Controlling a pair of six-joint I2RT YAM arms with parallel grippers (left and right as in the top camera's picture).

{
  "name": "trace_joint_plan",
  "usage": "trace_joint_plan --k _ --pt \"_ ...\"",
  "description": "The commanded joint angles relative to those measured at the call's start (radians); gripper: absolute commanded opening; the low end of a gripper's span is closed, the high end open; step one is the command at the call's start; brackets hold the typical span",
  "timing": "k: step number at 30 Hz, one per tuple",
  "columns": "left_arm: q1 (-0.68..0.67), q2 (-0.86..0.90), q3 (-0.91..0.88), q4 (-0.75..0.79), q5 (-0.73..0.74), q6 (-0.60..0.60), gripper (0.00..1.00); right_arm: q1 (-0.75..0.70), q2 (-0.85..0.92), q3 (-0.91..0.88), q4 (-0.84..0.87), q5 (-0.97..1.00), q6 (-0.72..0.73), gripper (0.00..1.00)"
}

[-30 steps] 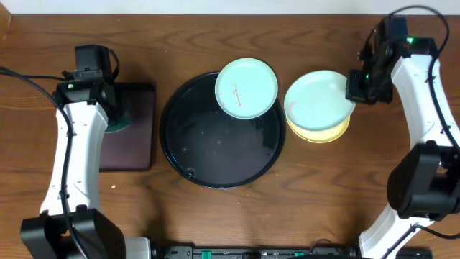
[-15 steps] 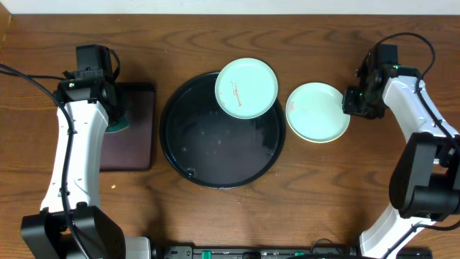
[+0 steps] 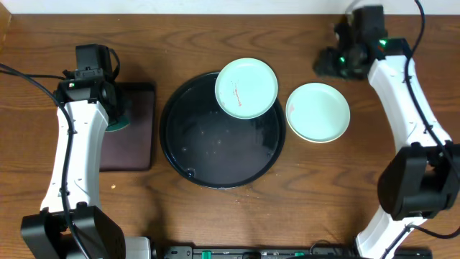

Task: Clean dirty plates on tray and stack at the side
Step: 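Release the plate and raise the right gripper away, then grip the rim of the last pale green plate with the right gripper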

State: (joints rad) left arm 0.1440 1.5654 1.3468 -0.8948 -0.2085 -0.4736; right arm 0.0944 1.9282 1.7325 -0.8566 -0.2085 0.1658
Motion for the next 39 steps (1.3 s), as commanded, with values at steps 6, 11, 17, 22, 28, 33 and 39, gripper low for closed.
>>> trace_joint_plan --k 6,11,17,22,28,33,39 --pt "0.002 0.005 -0.001 -0.002 0.014 0.008 0.07 0.119 0.204 0.280 -0.041 -0.083 -0.036 0.61" --pt "0.002 0.005 -0.001 -0.002 0.025 0.008 0.07 0.136 0.338 0.359 -0.109 -0.145 -0.095 0.57" --pt "0.002 0.005 -0.001 -0.001 0.025 0.008 0.07 0.156 0.424 0.359 -0.132 -0.141 -0.142 0.48" --pt "0.002 0.005 -0.001 -0.002 0.025 0.008 0.07 0.179 0.479 0.359 -0.101 -0.136 -0.141 0.29" --pt "0.002 0.005 -0.001 -0.002 0.025 0.008 0.07 0.184 0.500 0.359 -0.095 -0.128 -0.128 0.01" --pt "0.002 0.005 -0.001 -0.002 0.026 0.008 0.07 0.186 0.478 0.362 -0.105 -0.130 -0.094 0.01" --pt "-0.013 0.005 -0.001 -0.002 0.079 0.009 0.07 0.222 0.409 0.362 -0.147 -0.152 -0.084 0.01"
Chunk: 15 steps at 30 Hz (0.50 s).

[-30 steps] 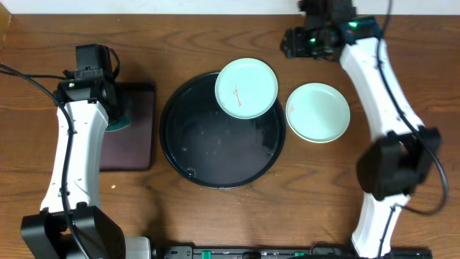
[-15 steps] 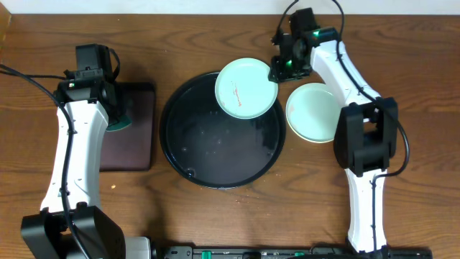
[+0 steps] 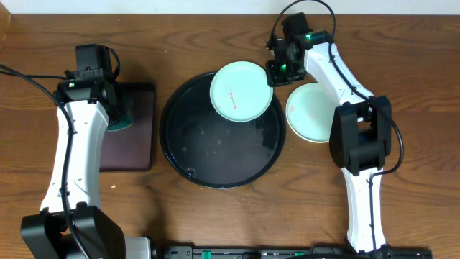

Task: Clean dirty plates on tray and stack at the side
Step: 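Grip the rim of the last pale green plate with the right gripper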

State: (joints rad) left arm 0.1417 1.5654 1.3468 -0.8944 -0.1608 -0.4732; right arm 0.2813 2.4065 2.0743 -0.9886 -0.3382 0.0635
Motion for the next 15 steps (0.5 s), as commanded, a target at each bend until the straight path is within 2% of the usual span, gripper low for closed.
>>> trace_joint_plan --k 1,3,8,15 --pt "-0.018 0.005 -0.001 -0.003 0.039 0.008 0.07 0.047 -0.078 0.020 -0.033 -0.021 0.018 0.01" --pt "-0.034 0.005 -0.001 -0.002 0.046 0.008 0.07 0.070 -0.082 0.020 -0.076 -0.018 0.021 0.01" --pt "-0.095 0.005 -0.001 -0.002 0.045 0.008 0.08 0.101 -0.076 -0.005 -0.169 -0.055 0.153 0.01" --pt "-0.178 0.006 -0.001 0.026 0.045 0.008 0.07 0.136 -0.076 -0.114 -0.114 -0.071 0.164 0.01"
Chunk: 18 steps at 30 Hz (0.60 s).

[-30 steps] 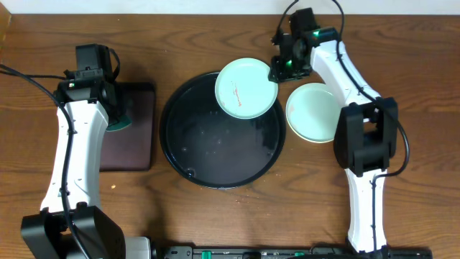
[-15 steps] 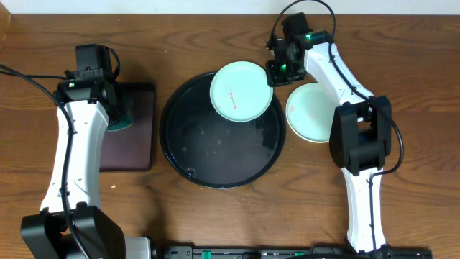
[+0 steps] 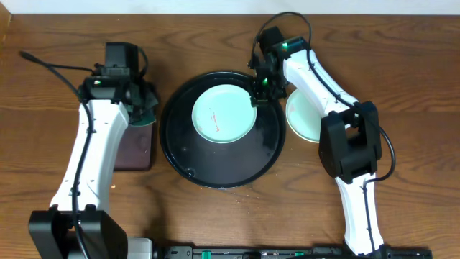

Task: Clean dirty plates on tray and stack at the side
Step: 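Grip the rim of the last pale green plate with the right gripper, then move the sponge in the left gripper onto the pale green plate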

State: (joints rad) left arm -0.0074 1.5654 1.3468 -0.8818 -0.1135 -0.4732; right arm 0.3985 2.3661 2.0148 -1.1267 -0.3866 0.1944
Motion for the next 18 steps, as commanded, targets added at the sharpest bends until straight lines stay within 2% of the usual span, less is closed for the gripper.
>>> trace_joint_plan --k 1,11,18 --pt "-0.040 0.007 -0.001 0.019 -0.002 0.008 0.08 0.024 -0.035 -0.080 0.042 -0.022 0.033 0.01" --pt "-0.152 0.048 -0.001 0.046 0.004 0.006 0.07 0.055 -0.035 -0.221 0.156 -0.021 0.034 0.01" --pt "-0.265 0.155 -0.001 0.087 0.087 0.008 0.08 0.059 -0.035 -0.249 0.185 -0.006 0.038 0.01"
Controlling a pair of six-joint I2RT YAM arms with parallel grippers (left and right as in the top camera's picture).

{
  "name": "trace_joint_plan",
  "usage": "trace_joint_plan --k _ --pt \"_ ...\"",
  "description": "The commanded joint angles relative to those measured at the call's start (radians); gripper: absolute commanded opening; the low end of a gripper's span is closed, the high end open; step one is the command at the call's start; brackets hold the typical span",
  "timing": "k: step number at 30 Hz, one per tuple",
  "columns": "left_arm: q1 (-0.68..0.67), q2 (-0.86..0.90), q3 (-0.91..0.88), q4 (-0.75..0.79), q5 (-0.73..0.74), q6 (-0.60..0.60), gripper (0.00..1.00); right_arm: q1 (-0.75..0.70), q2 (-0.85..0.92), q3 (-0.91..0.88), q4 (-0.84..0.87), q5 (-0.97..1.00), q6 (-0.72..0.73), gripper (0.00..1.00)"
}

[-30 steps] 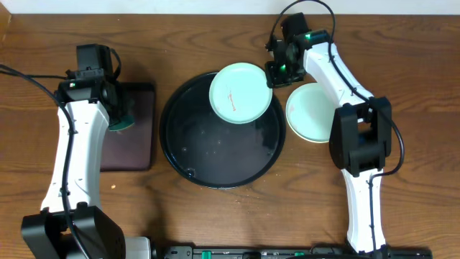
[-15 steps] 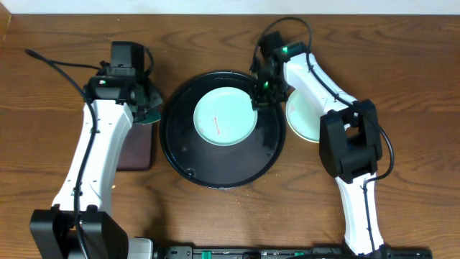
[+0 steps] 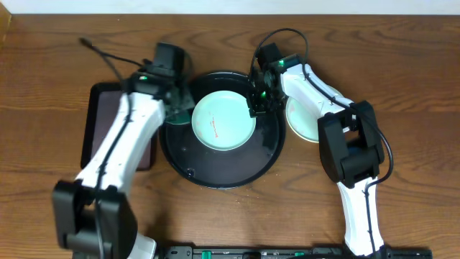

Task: Clean dirty plates on tray and stack at the side
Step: 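Move the sponge in the left gripper onto the pale green plate, then scrub the pale green plate with the sponge while the right gripper holds it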

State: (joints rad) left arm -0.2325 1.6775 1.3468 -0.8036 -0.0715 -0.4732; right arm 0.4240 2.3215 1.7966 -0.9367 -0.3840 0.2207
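Observation:
A mint-green plate (image 3: 221, 122) with red streaks lies flat in the black round tray (image 3: 215, 169), toward its far side. My right gripper (image 3: 254, 106) is at the plate's right rim and looks shut on it. My left gripper (image 3: 179, 109) hangs over the tray's left rim, just left of the plate, shut on a teal sponge (image 3: 175, 118) that mostly hides under the fingers. A second, clean mint plate (image 3: 310, 124) rests on the table right of the tray, partly covered by the right arm.
A dark brown mat (image 3: 108, 122) lies left of the tray, partly under the left arm. Both arms reach in from the near side and cross the table on either side of the tray.
My left gripper has moved right with the sponge, from the mat's far corner to the tray's left rim beside the plate. The right gripper and the plate have barely shifted.
The dirty plate leaned on the tray's far right rim, with the right gripper away at the far right and the left over the mat. Then the right gripper was at the plate's edge. Then the plate lay in the tray, and the left gripper now reaches it.

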Motion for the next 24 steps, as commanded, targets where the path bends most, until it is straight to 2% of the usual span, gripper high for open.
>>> trace_joint_plan --k 1,10,19,24 --pt "-0.057 0.061 -0.001 0.017 0.058 0.008 0.07 0.034 0.009 -0.031 -0.005 -0.009 0.011 0.01" --pt "-0.151 0.195 -0.001 0.066 0.091 0.008 0.07 0.034 0.009 -0.031 -0.005 -0.009 0.011 0.01" --pt "-0.151 0.275 -0.001 0.118 0.171 0.008 0.07 0.035 0.009 -0.031 -0.006 -0.009 0.011 0.01" --pt "-0.150 0.279 -0.001 0.224 0.163 0.020 0.07 0.036 0.009 -0.031 -0.010 -0.009 0.011 0.01"
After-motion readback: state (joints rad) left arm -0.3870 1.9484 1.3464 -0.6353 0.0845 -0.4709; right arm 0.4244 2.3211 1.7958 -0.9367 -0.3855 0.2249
